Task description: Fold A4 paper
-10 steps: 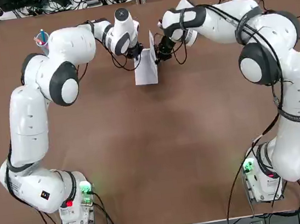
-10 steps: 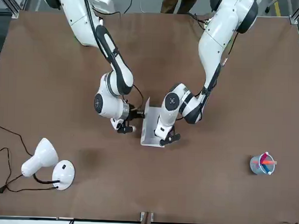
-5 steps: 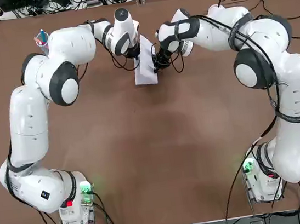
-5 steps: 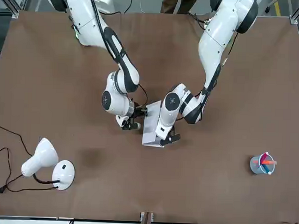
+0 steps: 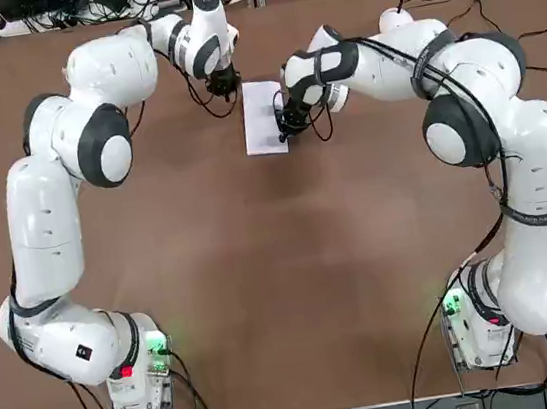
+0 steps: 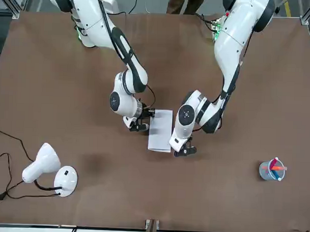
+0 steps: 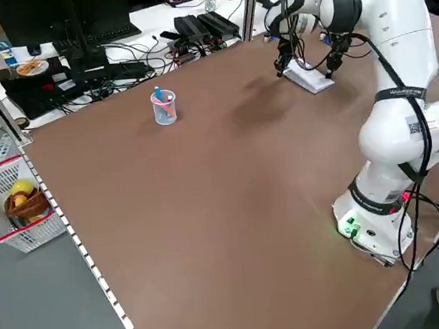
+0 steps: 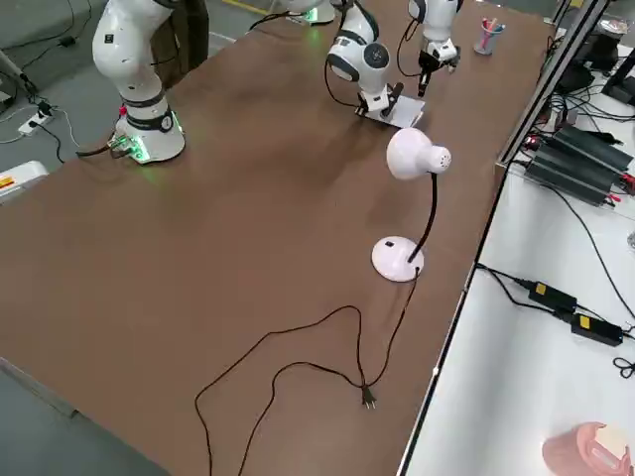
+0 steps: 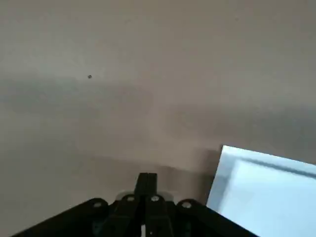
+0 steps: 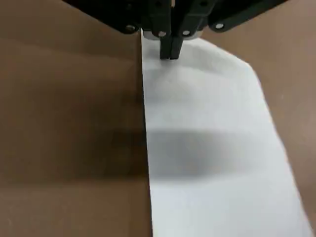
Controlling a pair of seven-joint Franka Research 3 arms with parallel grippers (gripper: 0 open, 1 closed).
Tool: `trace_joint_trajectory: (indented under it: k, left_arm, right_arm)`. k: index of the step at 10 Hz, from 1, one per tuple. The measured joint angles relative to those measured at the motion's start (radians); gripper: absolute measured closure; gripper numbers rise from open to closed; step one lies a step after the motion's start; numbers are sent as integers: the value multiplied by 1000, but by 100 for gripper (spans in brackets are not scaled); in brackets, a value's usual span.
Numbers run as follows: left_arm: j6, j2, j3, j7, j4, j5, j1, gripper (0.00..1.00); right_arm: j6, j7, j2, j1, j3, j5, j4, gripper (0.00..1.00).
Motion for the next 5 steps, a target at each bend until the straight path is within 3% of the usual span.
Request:
trace_joint_trajectory:
  k: [1, 2, 5]
  left_arm:
    - [-19, -5, 0, 0, 8, 0, 0, 97]
    - [-26, -5, 0, -4, 14, 0, 8, 86]
    - [-27, -5, -2, -75, 42, -4, 38, 43]
  right_arm:
    - [20, 0, 8, 3, 0, 1, 0, 99]
    - [25, 0, 9, 3, 0, 3, 2, 99]
    - [43, 0, 14, 3, -2, 3, 14, 99]
